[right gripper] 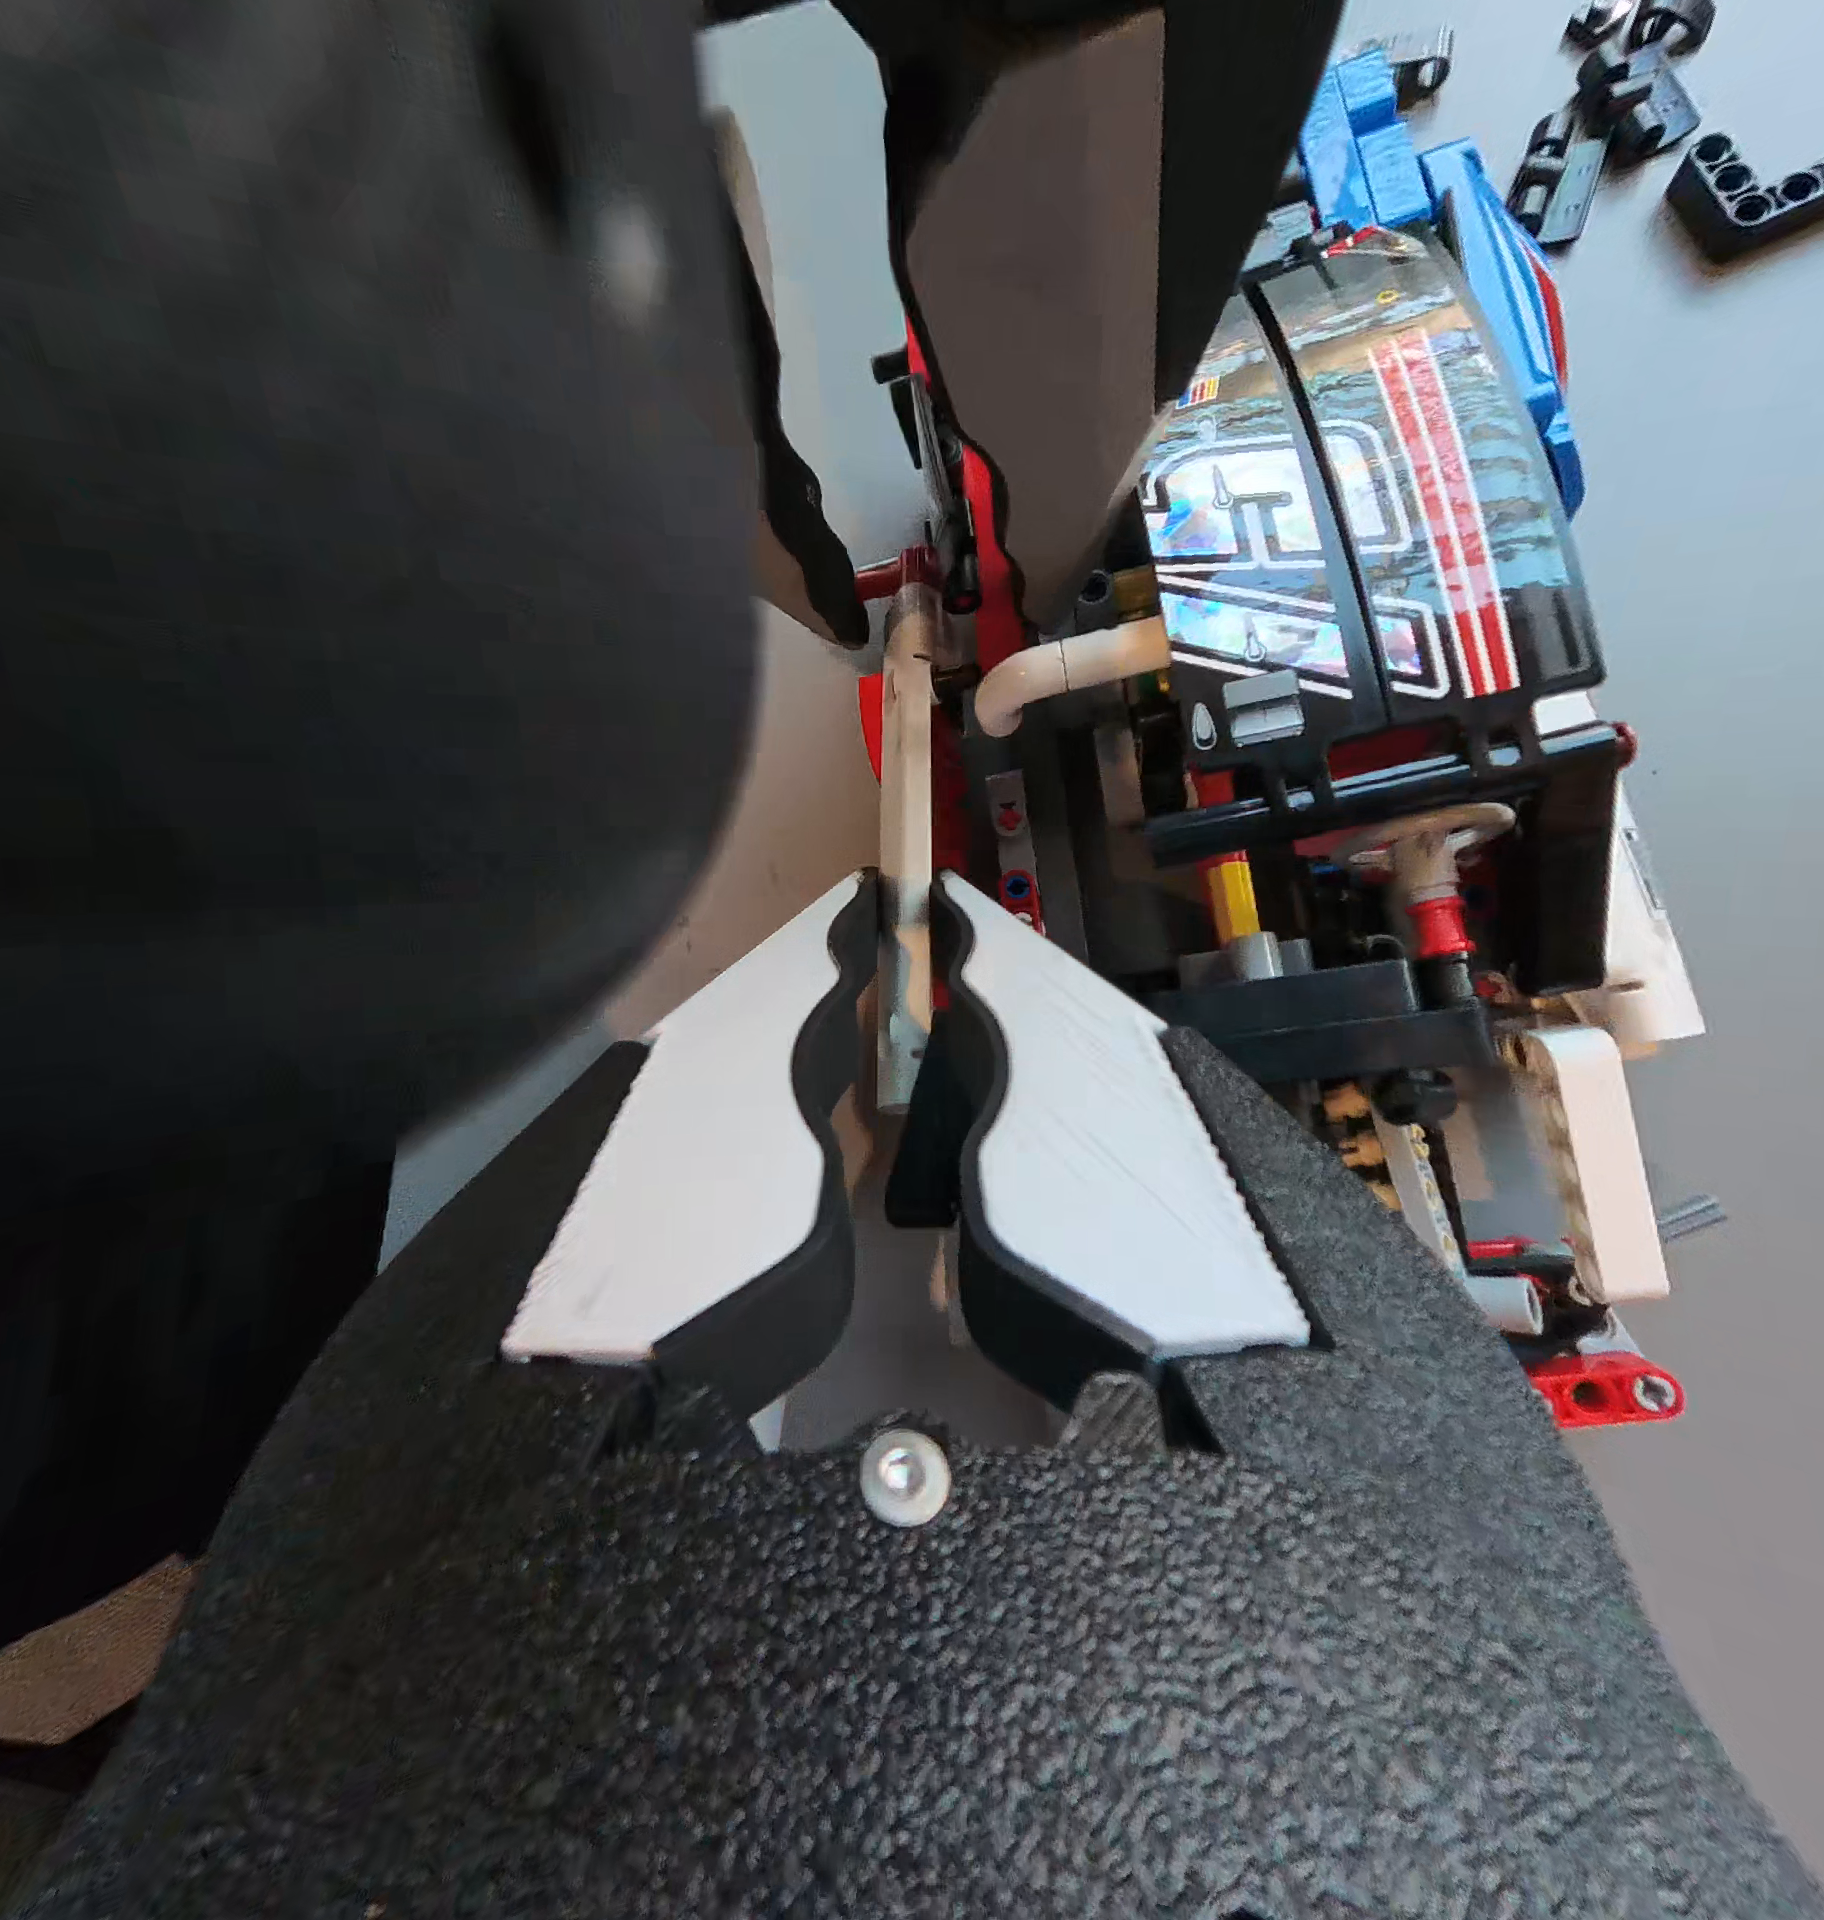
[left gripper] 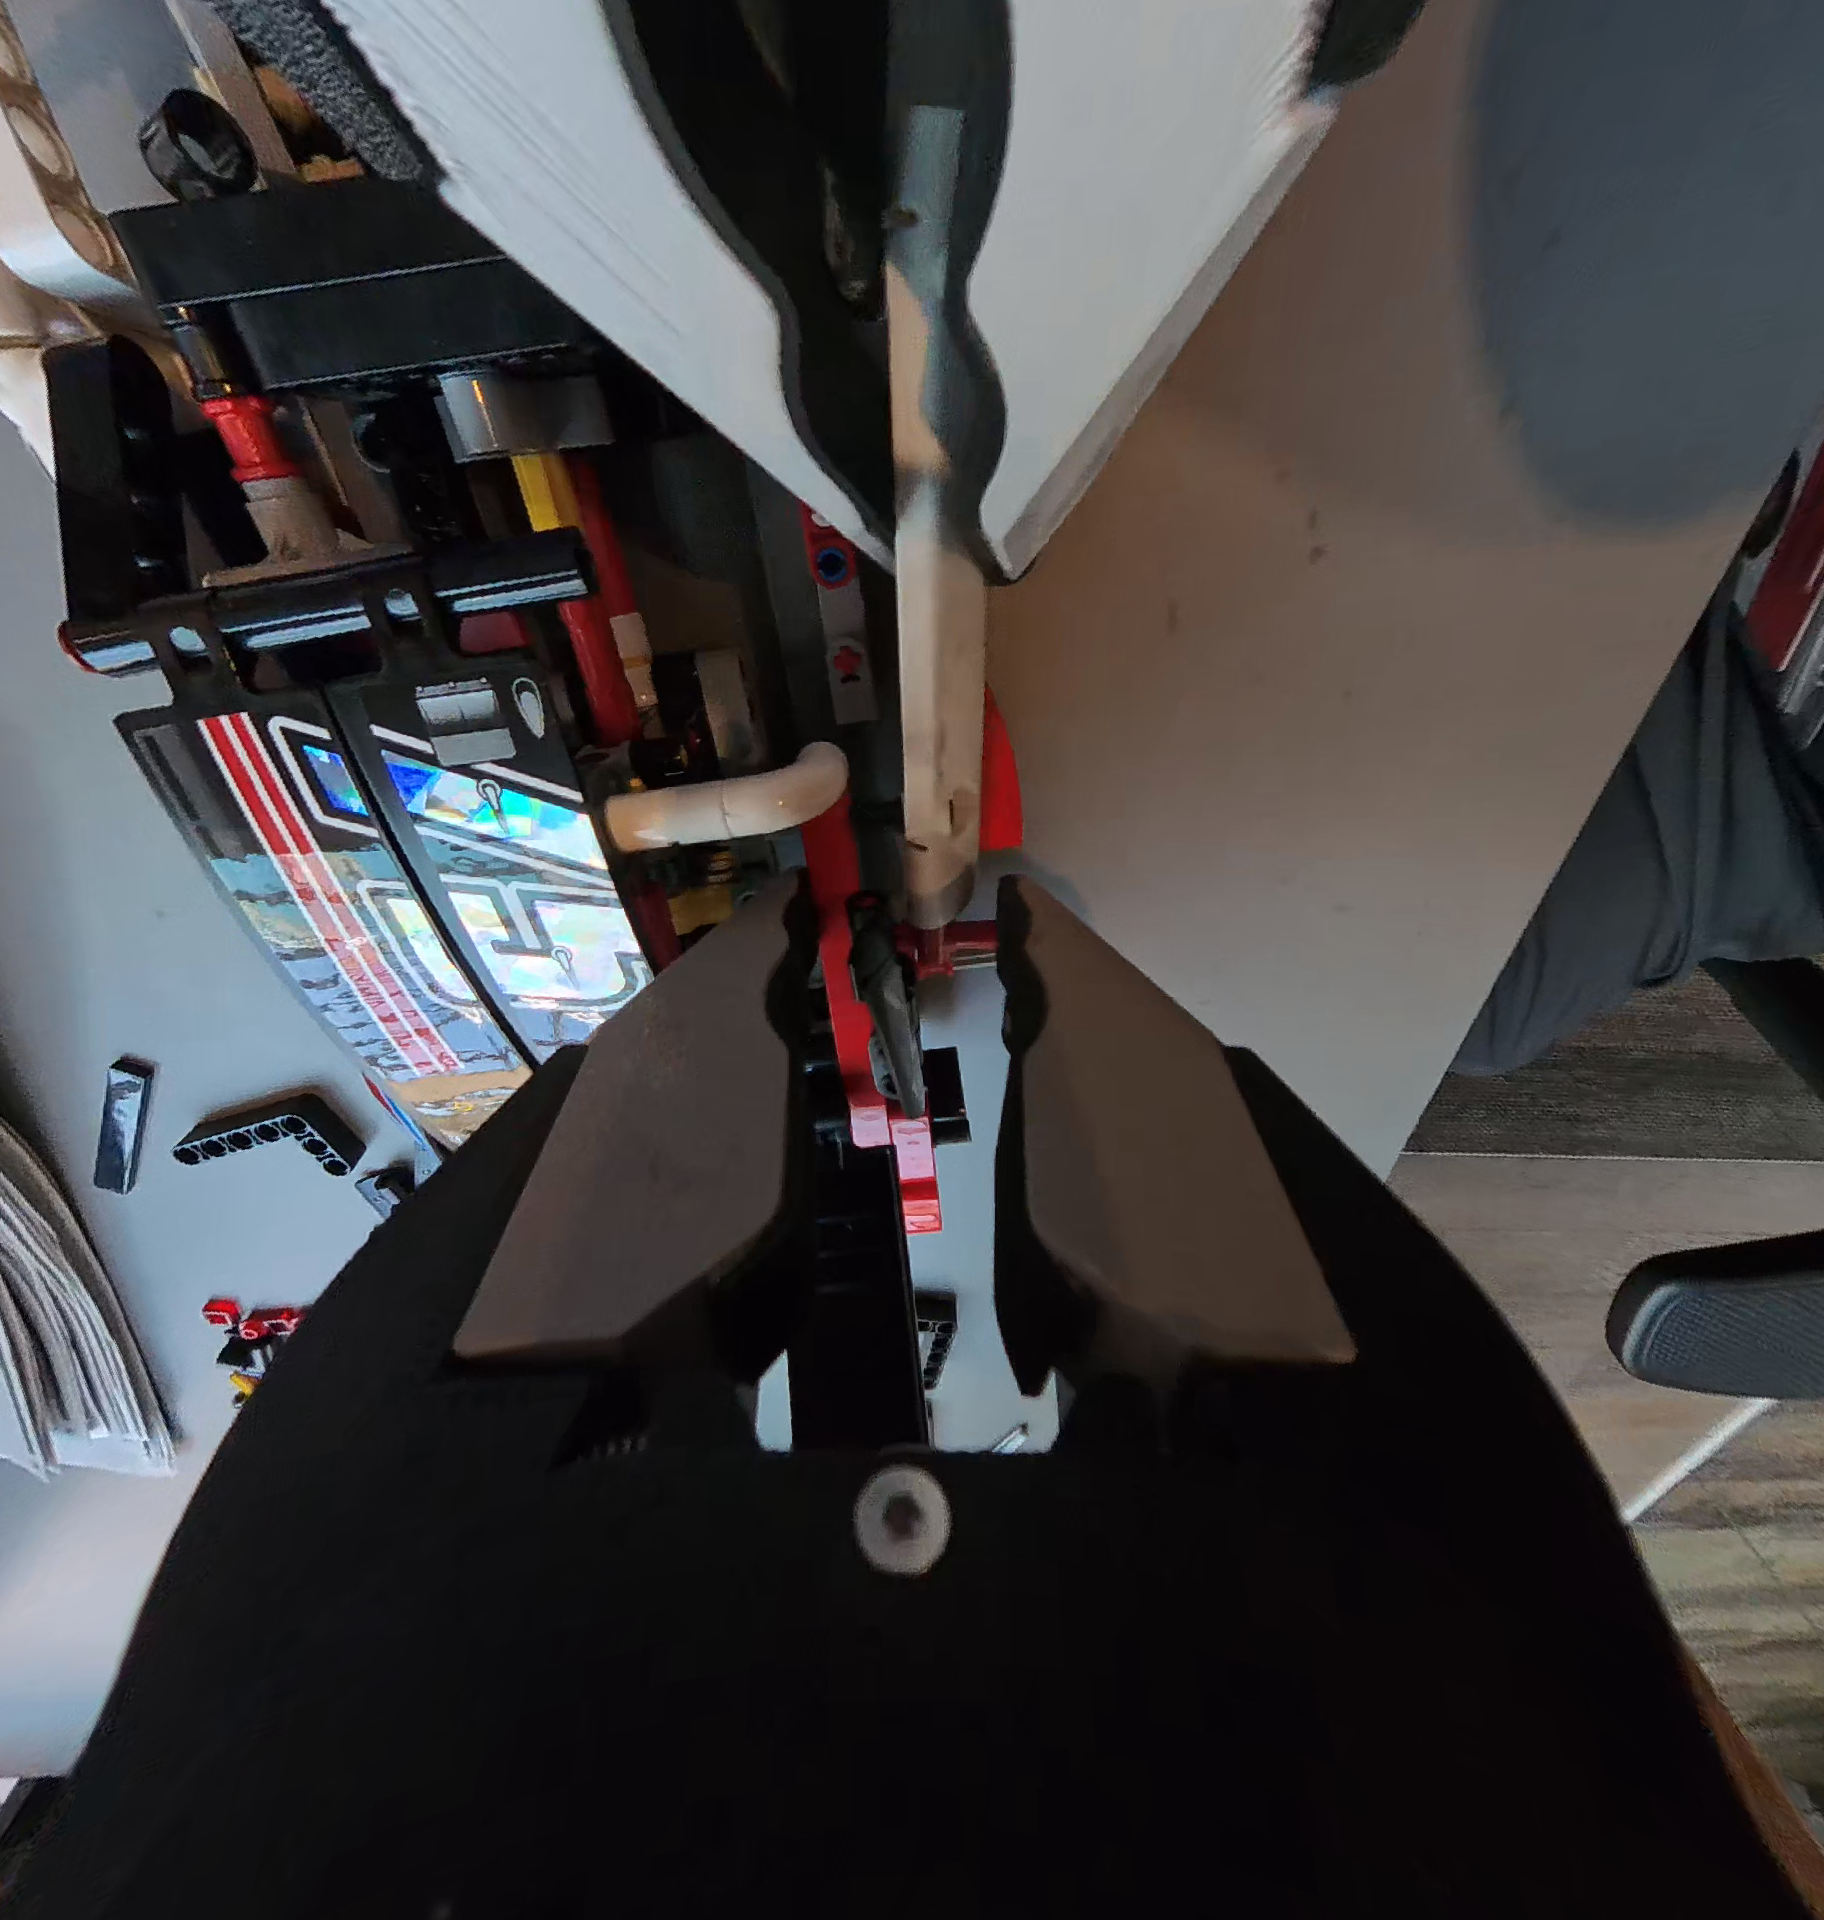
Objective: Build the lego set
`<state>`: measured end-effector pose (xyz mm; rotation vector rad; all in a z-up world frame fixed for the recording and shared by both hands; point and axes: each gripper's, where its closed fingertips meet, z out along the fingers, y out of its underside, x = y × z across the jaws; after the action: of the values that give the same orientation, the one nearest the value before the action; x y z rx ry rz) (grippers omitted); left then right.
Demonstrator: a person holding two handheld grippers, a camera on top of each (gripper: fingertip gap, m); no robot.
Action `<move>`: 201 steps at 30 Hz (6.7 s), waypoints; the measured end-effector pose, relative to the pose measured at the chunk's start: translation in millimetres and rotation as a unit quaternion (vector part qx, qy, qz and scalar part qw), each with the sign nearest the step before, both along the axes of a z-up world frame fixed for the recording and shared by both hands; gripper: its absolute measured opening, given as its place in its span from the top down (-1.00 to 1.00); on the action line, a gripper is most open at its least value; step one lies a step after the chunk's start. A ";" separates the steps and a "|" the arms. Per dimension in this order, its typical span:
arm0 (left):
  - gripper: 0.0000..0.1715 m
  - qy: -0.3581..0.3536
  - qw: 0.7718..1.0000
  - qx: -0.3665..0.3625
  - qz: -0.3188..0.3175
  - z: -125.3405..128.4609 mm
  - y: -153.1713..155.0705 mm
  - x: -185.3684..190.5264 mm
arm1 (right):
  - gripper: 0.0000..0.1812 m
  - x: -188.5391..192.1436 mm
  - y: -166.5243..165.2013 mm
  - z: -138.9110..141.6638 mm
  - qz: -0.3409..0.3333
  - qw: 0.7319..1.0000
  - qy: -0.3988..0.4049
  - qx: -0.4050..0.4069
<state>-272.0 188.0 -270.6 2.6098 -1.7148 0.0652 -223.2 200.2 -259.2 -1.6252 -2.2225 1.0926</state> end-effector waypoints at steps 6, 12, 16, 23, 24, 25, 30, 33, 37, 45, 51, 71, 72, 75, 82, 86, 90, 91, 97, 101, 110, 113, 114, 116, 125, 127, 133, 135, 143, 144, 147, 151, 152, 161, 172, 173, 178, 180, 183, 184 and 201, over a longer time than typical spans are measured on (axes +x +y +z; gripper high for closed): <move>0.63 -0.023 1.000 -0.004 0.019 1.5 0.3 0.9 | 0.92 -2.9 1.8 -3.9 -0.002 0.998 0.063 0.009; 0.64 -0.042 0.999 -0.007 0.025 2.3 -0.5 1.5 | 0.93 -4.3 0.8 -4.2 -0.012 0.996 0.091 0.015; 0.64 -0.051 0.998 -0.007 0.027 2.8 -1.1 1.7 | 0.93 -4.8 1.0 -3.9 -0.007 0.994 0.107 0.036; 0.64 -0.069 0.997 -0.006 0.034 3.2 -1.7 2.2 | 0.92 -6.4 0.8 -2.6 0.010 0.983 0.166 0.074; 0.64 -0.068 0.997 -0.006 0.036 3.2 -1.7 2.1 | 0.91 -6.5 0.6 -2.5 0.012 0.983 0.170 0.073; 0.64 -0.066 0.997 -0.005 0.036 3.2 -1.6 2.1 | 0.92 -6.5 0.5 -2.6 0.013 0.983 0.171 0.071; 0.64 -0.067 0.997 -0.007 0.036 3.1 -2.4 1.9 | 0.92 -6.9 -1.5 -0.7 0.020 0.981 0.181 0.071; 0.64 -0.067 0.997 -0.007 0.039 3.0 -2.4 1.9 | 0.92 -7.1 -1.5 -0.5 0.018 0.980 0.182 0.073; 0.64 -0.072 0.997 -0.007 0.036 3.0 -2.7 1.9 | 0.93 -7.5 -2.4 0.1 0.017 0.980 0.184 0.072; 0.64 -0.071 0.997 0.012 0.039 2.8 -0.7 0.8 | 0.93 -8.5 -2.2 0.1 0.011 0.984 0.173 0.045; 0.65 -0.054 0.998 0.015 0.031 2.5 -0.4 -0.2 | 0.93 -9.2 -2.2 0.4 0.007 0.984 0.172 0.042; 0.64 -0.041 0.998 0.035 0.032 0.7 2.8 -1.5 | 0.89 -15.7 -1.0 -1.4 -0.038 0.983 0.170 0.061; 0.64 -0.046 0.998 0.029 0.034 1.0 1.8 -1.0 | 0.89 -16.0 -1.4 -1.4 -0.035 0.982 0.173 0.072; 0.65 -0.062 0.997 0.019 0.041 1.8 0.2 0.1 | 0.90 -16.1 -2.0 -0.8 -0.030 0.978 0.183 0.098; 0.64 -0.079 0.996 0.013 0.048 2.8 0.0 1.1 | 0.90 -16.3 -2.7 -1.1 -0.032 0.975 0.186 0.118; 0.62 -0.077 0.996 0.009 0.048 3.0 0.5 0.5 | 0.91 -16.7 -2.0 -1.5 -0.036 0.975 0.183 0.121; 0.56 -0.079 0.996 0.000 0.051 3.6 -0.4 -0.6 | 0.92 -16.2 -1.7 -2.0 -0.033 0.977 0.176 0.112; 0.55 -0.079 0.995 -0.001 0.052 3.6 -0.4 -0.4 | 0.92 -16.3 -1.6 -2.0 -0.035 0.979 0.173 0.104; 0.56 -0.079 0.995 0.003 0.055 3.3 1.5 -1.3 | 0.94 -19.4 -5.9 -2.8 -0.032 0.988 0.144 0.043; 0.58 -0.075 0.996 0.006 0.054 2.9 2.4 -3.1 | 0.94 -21.3 -5.5 -2.4 -0.027 0.993 0.119 -0.002; 0.62 -0.077 0.995 0.016 0.056 2.5 4.5 -3.9 | 0.95 -20.1 -3.7 -3.2 -0.034 0.995 0.097 -0.014; 0.64 -0.077 0.995 0.022 0.060 1.9 5.6 -4.5 | 0.95 -20.3 -3.0 -3.4 -0.037 0.995 0.094 -0.014; 0.66 -0.078 0.995 0.025 0.061 1.6 6.3 -4.8 | 0.95 -20.5 -1.9 -2.5 -0.039 0.995 0.094 -0.012; 0.67 -0.084 0.994 0.023 0.064 2.2 6.4 -3.7 | 0.95 -19.7 -1.0 -2.4 -0.040 0.995 0.095 0.001; 0.59 -0.081 0.996 0.005 0.045 2.7 1.7 -2.5 | 0.94 -17.8 -1.0 -4.0 -0.024 0.998 0.063 0.004; 0.60 -0.083 0.996 0.006 0.043 2.5 1.8 -2.7 | 0.94 -17.2 -1.6 -4.2 -0.019 0.998 0.051 -0.004; 0.59 -0.085 0.995 0.008 0.043 2.1 1.0 -1.9 | 0.93 -16.3 -1.4 -3.8 -0.012 0.998 0.025 -0.055; 0.59 -0.084 0.996 0.006 0.041 2.1 0.9 -2.1 | 0.93 -16.1 -1.8 -3.6 -0.010 0.998 0.019 -0.062; 0.59 -0.087 0.996 -0.002 0.031 2.7 -1.4 -2.8 | 0.94 -16.0 -3.7 -3.5 -0.005 0.998 0.034 -0.046; 0.58 -0.090 0.995 -0.005 0.031 3.0 -2.1 -2.5 | 0.94 -16.1 -3.8 -3.4 -0.006 0.998 0.038 -0.046; 0.59 -0.094 0.995 -0.010 0.032 3.5 -2.4 -2.7 | 0.94 -16.3 -4.2 -3.5 -0.005 0.999 0.042 -0.033; 0.62 -0.092 0.995 -0.016 0.030 3.9 -2.5 -3.5 | 0.94 -16.3 -5.0 -3.5 -0.006 0.998 0.044 -0.032; 0.61 -0.091 0.995 -0.019 0.030 4.0 -3.2 -3.4 | 0.93 -16.3 -5.3 -3.5 -0.006 0.999 0.045 -0.031; 0.63 -0.058 0.998 -0.026 0.009 5.4 -4.0 -6.8 | 0.94 -15.3 -8.3 -4.1 -0.007 0.999 0.041 -0.032; 0.68 -0.076 0.997 -0.015 0.017 6.5 -0.8 -3.8 | 0.95 -18.8 -8.0 -2.5 -0.020 0.994 0.098 -0.033; 0.69 -0.080 0.996 -0.014 0.019 6.8 -0.4 -3.7 | 0.94 -18.9 -8.2 -2.6 -0.021 0.994 0.105 -0.020; 0.59 -0.096 0.995 -0.031 0.019 8.5 -4.8 -1.9 | 0.94 -19.7 -11.1 -1.6 -0.013 0.991 0.133 0.033; 0.55 -0.098 0.994 -0.042 0.015 9.1 -7.0 -2.4 | 0.93 -20.6 -10.4 -1.0 -0.011 0.989 0.138 0.049; 0.55 -0.098 0.994 -0.047 0.011 9.5 -7.2 -3.8 | 0.93 -20.5 -9.9 -2.5 -0.012 0.990 0.132 0.054; 0.56 -0.098 0.994 -0.047 0.011 9.6 -6.8 -4.2 | 0.93 -20.0 -9.2 -3.0 -0.014 0.990 0.127 0.053; 0.53 -0.094 0.993 -0.065 0.008 10.7 -8.0 -5.6 | 0.94 -16.5 -10.5 -3.1 -0.008 0.986 0.147 0.080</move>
<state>-277.6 180.0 -259.9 2.5931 -1.6789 0.4227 -239.7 189.7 -262.3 -1.3190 -2.0440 1.0444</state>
